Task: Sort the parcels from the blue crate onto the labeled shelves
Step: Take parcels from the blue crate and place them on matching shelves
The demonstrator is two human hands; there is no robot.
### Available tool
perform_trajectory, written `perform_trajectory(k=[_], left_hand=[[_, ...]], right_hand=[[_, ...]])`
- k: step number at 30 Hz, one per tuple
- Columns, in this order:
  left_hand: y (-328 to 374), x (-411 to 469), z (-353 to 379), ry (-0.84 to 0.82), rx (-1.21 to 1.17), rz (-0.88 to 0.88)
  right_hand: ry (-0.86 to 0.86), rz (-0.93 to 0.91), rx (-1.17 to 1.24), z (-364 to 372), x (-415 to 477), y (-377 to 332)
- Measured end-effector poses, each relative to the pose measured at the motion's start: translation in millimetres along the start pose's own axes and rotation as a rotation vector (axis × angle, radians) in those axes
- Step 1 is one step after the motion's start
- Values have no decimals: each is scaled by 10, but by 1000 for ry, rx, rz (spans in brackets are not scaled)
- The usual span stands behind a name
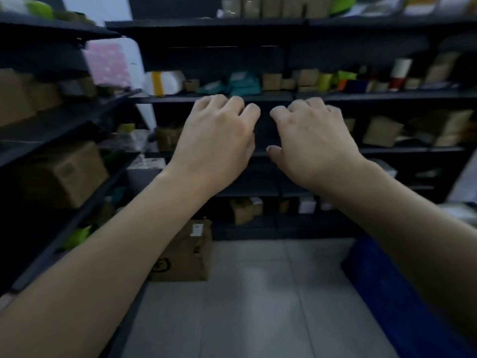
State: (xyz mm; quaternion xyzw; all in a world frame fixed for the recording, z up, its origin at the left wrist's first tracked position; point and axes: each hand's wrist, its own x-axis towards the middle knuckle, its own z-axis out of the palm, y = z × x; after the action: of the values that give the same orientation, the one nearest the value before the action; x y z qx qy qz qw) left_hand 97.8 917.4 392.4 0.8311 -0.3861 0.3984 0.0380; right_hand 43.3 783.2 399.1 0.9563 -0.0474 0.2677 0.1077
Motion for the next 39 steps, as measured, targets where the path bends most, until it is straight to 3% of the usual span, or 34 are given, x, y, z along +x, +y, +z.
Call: perform_trajectory(k=[12,20,30,39], left_hand=[[1607,1722,1717,28,-497,390],[2207,2760,2678,-31,-689,525],[3215,3391,3823,-400,-911,570],[4364,4098,5091,-701,-885,512]], right_hand=[[-164,622,-274,730,-202,2207],[-205,835,-383,1352,210,3231],[-332,1052,-361,2230,-121,4390],[-406,1056,-231,3234,-301,5866]])
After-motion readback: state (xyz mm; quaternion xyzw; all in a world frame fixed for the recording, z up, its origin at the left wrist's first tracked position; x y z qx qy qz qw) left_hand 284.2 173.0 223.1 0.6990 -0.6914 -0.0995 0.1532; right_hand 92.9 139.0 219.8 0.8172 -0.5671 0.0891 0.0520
